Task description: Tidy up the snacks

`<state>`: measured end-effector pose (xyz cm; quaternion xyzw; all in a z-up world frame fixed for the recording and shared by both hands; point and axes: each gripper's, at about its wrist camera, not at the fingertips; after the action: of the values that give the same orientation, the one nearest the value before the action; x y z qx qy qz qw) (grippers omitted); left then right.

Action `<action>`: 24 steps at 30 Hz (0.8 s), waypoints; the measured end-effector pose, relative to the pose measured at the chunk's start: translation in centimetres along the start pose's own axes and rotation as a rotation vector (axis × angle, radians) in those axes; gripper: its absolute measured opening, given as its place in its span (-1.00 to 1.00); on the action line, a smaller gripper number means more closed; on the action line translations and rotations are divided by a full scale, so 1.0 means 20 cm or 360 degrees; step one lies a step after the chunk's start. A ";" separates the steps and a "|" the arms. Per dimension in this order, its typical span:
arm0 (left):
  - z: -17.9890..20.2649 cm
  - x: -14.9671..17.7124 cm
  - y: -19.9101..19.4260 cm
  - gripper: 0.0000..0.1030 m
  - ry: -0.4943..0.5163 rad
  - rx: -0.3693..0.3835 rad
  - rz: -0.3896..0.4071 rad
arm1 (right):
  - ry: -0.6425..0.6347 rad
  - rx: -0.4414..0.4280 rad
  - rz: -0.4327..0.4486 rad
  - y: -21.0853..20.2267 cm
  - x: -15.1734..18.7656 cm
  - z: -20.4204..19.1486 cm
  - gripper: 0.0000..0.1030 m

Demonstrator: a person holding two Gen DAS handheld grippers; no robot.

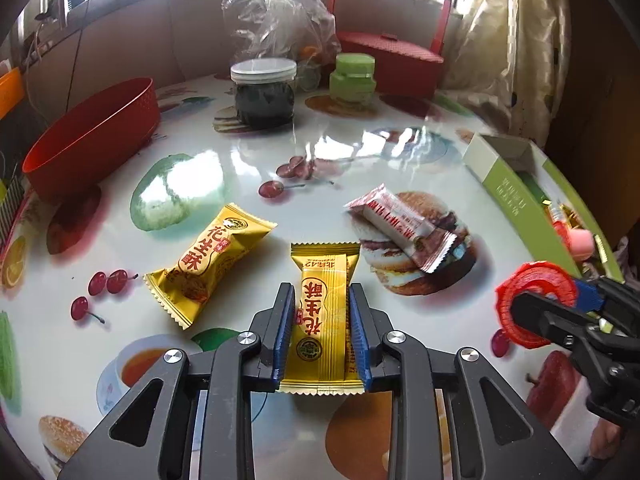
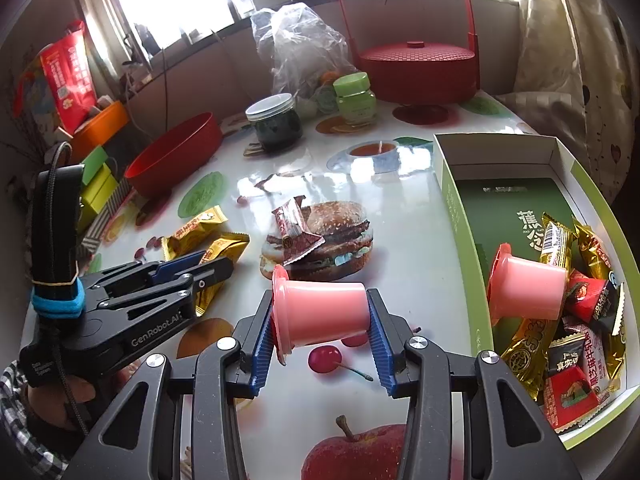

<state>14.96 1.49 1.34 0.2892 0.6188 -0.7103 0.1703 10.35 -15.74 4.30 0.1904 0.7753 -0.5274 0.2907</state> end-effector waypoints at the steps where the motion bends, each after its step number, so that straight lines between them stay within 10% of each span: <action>1: 0.01 0.00 0.00 -0.45 0.0012 -0.0008 0.0000 | 0.0000 0.0000 0.0000 0.00 0.00 0.00 -0.19; 24: 0.05 -0.03 -0.13 -0.54 0.0022 0.0005 0.0112 | 0.0011 0.0012 0.0048 -0.08 0.00 0.01 -0.19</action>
<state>13.64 0.83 3.92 0.3159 0.6082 -0.7029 0.1904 9.39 -16.55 5.40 0.2050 0.7715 -0.5251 0.2952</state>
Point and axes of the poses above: each gripper's, at about its wrist camera, not at the fingertips, and y roughly the way its jaws point, z to its right, x to its underside, and after that the axes turned 2 degrees about z, right-handed
